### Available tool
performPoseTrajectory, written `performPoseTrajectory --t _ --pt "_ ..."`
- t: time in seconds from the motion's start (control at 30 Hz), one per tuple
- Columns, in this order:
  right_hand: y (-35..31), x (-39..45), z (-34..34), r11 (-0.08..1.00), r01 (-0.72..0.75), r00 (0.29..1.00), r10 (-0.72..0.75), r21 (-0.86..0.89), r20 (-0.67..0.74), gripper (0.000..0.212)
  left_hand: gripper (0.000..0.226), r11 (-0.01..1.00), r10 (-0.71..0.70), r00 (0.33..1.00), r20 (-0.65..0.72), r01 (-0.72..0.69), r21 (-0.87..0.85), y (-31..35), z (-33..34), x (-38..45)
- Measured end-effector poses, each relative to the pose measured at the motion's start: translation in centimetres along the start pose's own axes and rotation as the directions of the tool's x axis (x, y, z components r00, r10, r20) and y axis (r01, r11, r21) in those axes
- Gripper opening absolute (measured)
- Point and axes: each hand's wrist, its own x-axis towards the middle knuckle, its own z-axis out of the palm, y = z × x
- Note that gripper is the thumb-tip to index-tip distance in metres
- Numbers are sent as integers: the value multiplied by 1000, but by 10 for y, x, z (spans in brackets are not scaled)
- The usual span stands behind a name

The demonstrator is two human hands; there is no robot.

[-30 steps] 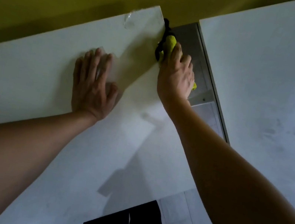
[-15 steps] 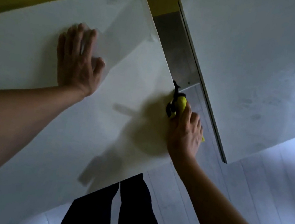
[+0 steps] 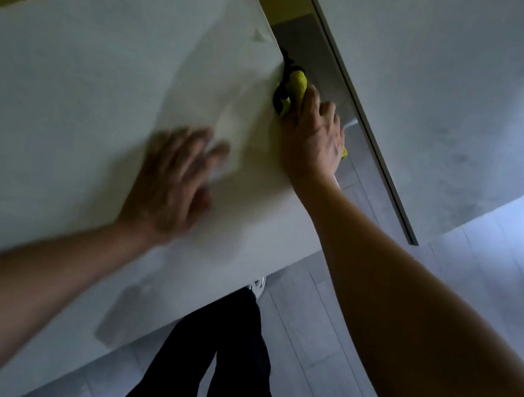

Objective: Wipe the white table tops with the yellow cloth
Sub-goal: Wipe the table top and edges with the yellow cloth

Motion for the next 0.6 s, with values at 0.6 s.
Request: performPoseTrajectory --t 0.6 --pt "55 -92 -13 868 -481 865 493 125 -91 64 70 998 56 995 77 -57 11 17 3 -128"
